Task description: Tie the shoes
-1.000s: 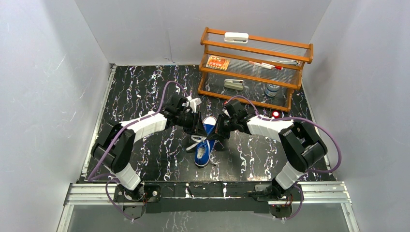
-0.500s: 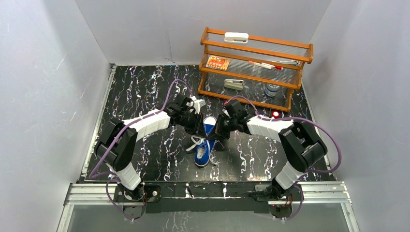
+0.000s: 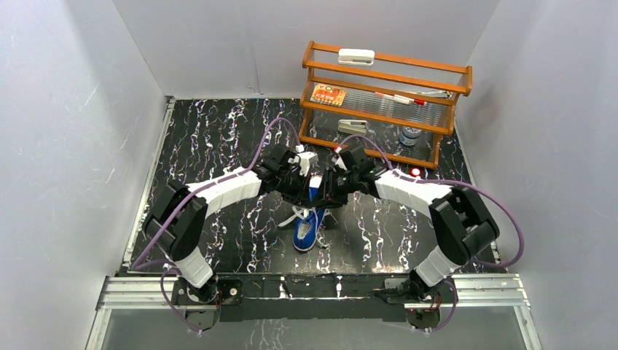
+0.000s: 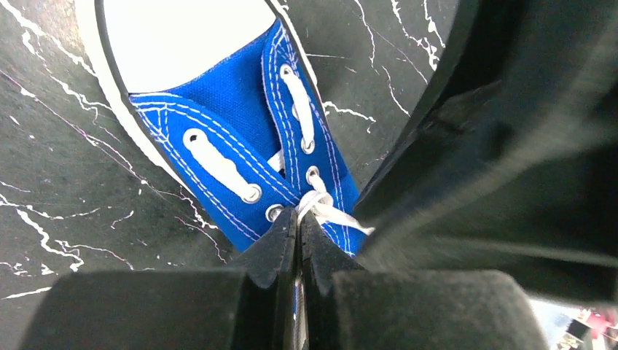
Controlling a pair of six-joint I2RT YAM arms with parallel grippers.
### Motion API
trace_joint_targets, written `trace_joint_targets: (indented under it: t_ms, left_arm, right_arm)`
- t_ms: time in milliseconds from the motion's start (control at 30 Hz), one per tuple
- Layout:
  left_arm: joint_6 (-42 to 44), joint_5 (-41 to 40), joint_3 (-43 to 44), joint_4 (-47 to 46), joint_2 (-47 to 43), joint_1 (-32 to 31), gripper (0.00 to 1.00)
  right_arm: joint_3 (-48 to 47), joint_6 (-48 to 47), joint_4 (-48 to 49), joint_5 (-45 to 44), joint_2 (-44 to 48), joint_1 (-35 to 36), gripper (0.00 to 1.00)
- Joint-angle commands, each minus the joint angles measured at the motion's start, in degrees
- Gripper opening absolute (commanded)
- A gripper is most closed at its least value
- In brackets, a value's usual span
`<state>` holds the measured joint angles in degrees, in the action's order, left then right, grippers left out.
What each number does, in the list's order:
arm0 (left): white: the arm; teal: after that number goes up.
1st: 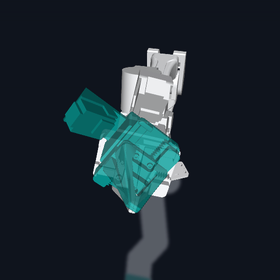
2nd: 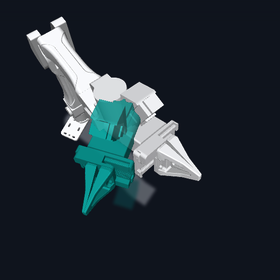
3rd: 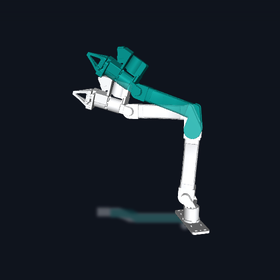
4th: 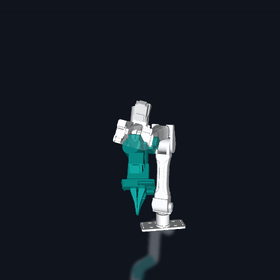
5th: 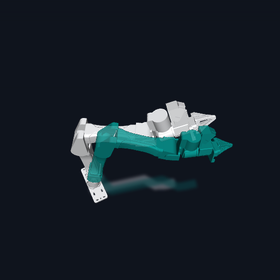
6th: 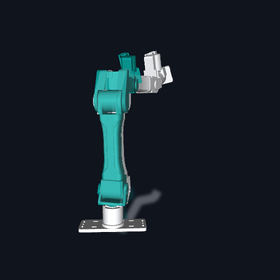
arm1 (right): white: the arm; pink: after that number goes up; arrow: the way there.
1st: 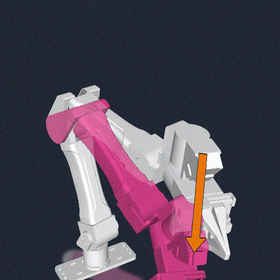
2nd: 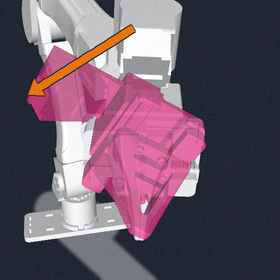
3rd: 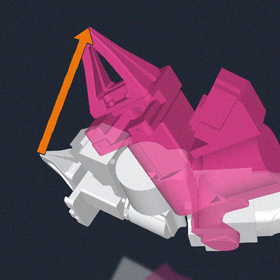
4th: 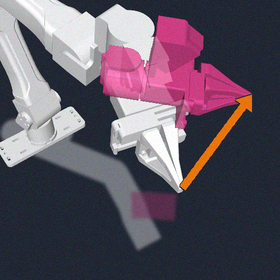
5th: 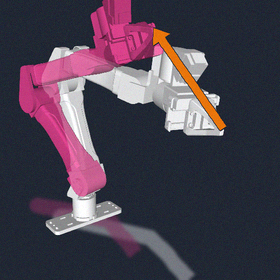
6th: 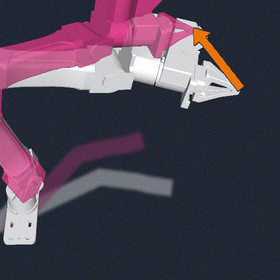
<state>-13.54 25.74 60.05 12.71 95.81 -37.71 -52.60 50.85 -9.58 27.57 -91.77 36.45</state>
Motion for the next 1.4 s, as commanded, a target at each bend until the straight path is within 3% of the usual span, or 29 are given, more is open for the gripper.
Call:
trace_joint_targets:
  t_ms: [0, 167, 367, 500, 633, 833, 933, 1033, 1167, 1233, 1367]
  left_arm:
    - [4.4, -3.2, -1.8, -4.5, -5.5, -0.9, 0.00]
    - [9.4, -4.6, -6.2, -11.0, -10.0, -2.1, 0.00]
    - [13.3, -6.0, -13.4, -18.6, -15.2, -2.7, 0.00]
    - [12.9, -6.1, -16.8, -23.9, -16.1, -2.8, 0.00]
    - [11.9, -6.1, -17.9, -26.9, -15.5, -2.9, 0.00]
    - [12.4, -6.8, -17.8, -27.8, -15.3, -2.9, 0.00]
    - [12.4, -6.9, -17.8, -26.9, -15.5, -2.9, 0.00]
    - [12.4, -7.3, -18.3, -26.5, -16.0, -2.9, 0.00]
    - [12.5, -7.4, -18.6, -25.9, -16.2, -2.9, 0.00]
    - [12.2, -7.6, -18.6, -25.9, -16.0, -2.8, 0.00]
    - [11.4, -8.6, -18.1, -25.9, -14.6, -2.9, 0.00]
  right_arm:
    - [-3.9, -13.5, -4.7, 2.6, 5.9, -2.5, 0.43]
    - [-3.6, -25.2, 1.7, 11.4, 1.8, -6.3, 0.45]
    - [-3.0, -27.3, 13.1, 22.8, -3.5, -7.5, 0.44]
    - [-4.4, -26.6, 13.9, 24.6, -6.7, -7.4, 0.42]
    - [-4.2, -25.8, 14.3, 26.7, -8.5, -7.4, 0.35]
    - [-3.4, -26.5, 14.4, 27.2, -9.4, -7.2, 0.37]
    - [-3.6, -25.1, 16.1, 27.7, -10.5, -7.2, 0.30]
    - [-3.8, -24.1, 17.2, 27.1, -10.5, -7.2, 0.14]
    - [-3.2, -23.4, 18.0, 27.2, -9.9, -7.2, 0.09]
    - [-3.0, -23.3, 18.3, 27.3, -9.8, -7.2, 0.00]
    - [-2.7, -22.2, 19.2, 28.0, -8.9, -7.2, 0.00]
